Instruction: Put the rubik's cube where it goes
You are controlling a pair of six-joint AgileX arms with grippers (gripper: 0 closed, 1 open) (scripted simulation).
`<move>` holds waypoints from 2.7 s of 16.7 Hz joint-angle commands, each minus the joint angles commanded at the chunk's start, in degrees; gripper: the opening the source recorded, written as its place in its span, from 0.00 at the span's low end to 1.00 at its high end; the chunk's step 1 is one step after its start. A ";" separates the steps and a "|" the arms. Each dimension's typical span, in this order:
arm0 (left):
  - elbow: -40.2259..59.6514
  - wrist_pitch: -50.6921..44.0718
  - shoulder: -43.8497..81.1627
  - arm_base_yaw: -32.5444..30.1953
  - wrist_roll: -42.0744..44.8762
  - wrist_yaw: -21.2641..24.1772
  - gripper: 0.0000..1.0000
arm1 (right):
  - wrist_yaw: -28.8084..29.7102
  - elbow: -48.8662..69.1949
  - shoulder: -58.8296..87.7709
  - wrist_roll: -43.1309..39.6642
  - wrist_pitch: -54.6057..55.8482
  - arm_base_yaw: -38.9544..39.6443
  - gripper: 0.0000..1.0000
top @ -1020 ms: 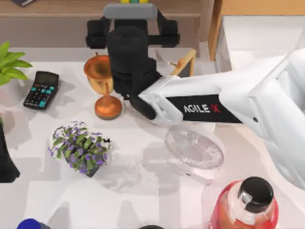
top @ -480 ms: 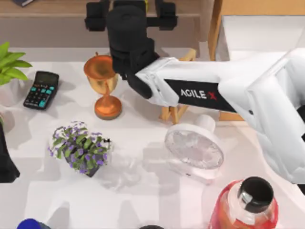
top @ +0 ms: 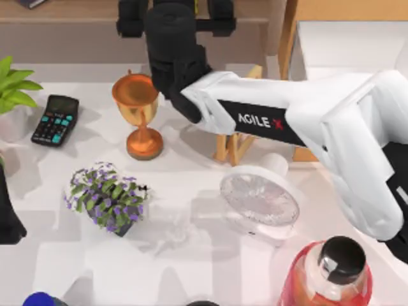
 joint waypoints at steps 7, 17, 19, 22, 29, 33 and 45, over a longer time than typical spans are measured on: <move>0.00 0.00 0.00 0.00 0.00 0.00 1.00 | 0.00 0.00 0.00 0.00 0.00 0.00 0.55; 0.00 0.00 0.00 0.00 0.00 0.00 1.00 | 0.00 0.00 0.00 0.00 0.00 0.00 0.00; 0.00 0.00 0.00 0.00 0.00 0.00 1.00 | 0.00 0.00 0.00 0.00 0.00 0.00 0.00; 0.00 0.00 0.00 0.00 0.00 0.00 1.00 | 0.00 0.00 0.00 0.00 0.00 0.00 0.00; 0.00 0.00 0.00 0.00 0.00 0.00 1.00 | -0.78 -3.27 -2.55 -0.72 1.27 -0.15 0.00; 0.00 0.00 0.00 0.00 0.00 0.00 1.00 | 0.90 -5.89 -5.33 0.04 0.26 1.43 0.00; 0.00 0.00 0.00 0.00 0.00 0.00 1.00 | -9.42 3.74 -6.78 3.53 -15.70 0.83 0.00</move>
